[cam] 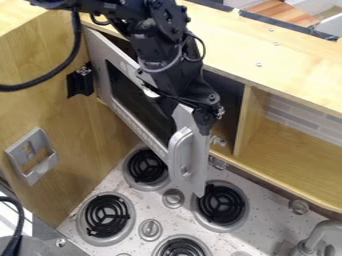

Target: Close microwave

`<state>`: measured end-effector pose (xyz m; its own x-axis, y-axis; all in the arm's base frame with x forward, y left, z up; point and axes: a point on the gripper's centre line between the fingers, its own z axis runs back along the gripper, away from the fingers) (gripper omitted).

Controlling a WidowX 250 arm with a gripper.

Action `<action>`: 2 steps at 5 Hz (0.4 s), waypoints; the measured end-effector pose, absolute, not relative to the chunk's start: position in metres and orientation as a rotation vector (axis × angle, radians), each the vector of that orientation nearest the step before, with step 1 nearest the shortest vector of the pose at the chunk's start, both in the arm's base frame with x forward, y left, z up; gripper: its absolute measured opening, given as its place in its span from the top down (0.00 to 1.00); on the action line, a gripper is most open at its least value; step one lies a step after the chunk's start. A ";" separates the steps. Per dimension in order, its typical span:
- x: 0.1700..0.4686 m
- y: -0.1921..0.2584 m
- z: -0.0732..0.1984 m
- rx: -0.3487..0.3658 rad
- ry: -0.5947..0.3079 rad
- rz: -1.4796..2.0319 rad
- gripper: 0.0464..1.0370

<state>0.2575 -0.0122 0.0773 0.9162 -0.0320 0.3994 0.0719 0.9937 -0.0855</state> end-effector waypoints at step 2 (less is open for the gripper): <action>0.255 -0.003 0.064 -0.061 -0.367 -0.052 0.04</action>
<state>0.2546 -0.0028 0.0643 0.9320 -0.0399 0.3604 0.0622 0.9968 -0.0504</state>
